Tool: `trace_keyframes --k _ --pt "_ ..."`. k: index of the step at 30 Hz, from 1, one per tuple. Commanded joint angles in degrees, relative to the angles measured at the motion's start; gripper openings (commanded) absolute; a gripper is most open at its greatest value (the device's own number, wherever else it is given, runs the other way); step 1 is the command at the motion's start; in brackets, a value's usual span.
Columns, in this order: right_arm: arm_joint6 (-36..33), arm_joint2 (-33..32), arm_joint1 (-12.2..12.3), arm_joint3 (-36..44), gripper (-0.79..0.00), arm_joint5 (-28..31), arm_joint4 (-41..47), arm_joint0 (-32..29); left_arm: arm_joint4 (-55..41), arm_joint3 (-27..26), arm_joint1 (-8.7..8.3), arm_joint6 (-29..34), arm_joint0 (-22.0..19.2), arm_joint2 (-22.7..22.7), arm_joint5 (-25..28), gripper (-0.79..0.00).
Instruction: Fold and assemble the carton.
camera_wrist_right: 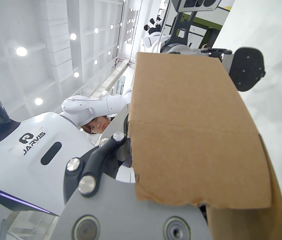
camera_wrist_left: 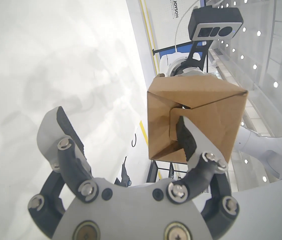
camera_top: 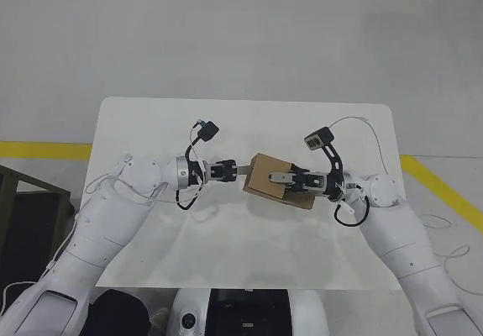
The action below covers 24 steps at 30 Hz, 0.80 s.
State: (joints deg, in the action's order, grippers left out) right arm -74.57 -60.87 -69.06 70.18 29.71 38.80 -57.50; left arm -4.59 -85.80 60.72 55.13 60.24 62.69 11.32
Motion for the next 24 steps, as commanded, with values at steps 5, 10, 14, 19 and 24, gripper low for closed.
trace_keyframes --k 5,10,14,19,24 --pt "-2.01 1.26 -0.03 -1.01 -0.785 -2.01 -2.05 0.93 1.17 -0.03 -0.62 -0.67 1.39 2.39 0.90 0.000" --pt "-3.31 1.47 0.09 -2.60 -0.785 -3.30 -2.64 2.21 1.24 -0.28 -1.19 0.18 2.74 4.45 2.77 0.000" --pt "-4.26 1.66 0.32 -3.29 -0.785 -4.24 -3.57 3.68 0.92 -0.44 -1.26 0.30 2.98 4.79 3.66 0.000" --pt "-6.33 2.12 0.72 -2.40 -0.785 -6.31 -1.94 4.86 0.92 -0.44 -1.26 0.30 2.98 4.79 3.66 0.000" --pt "-6.81 2.26 0.88 -2.11 -0.785 -6.78 -1.91 5.20 0.92 -0.44 -1.26 0.30 2.98 4.79 3.66 0.000"
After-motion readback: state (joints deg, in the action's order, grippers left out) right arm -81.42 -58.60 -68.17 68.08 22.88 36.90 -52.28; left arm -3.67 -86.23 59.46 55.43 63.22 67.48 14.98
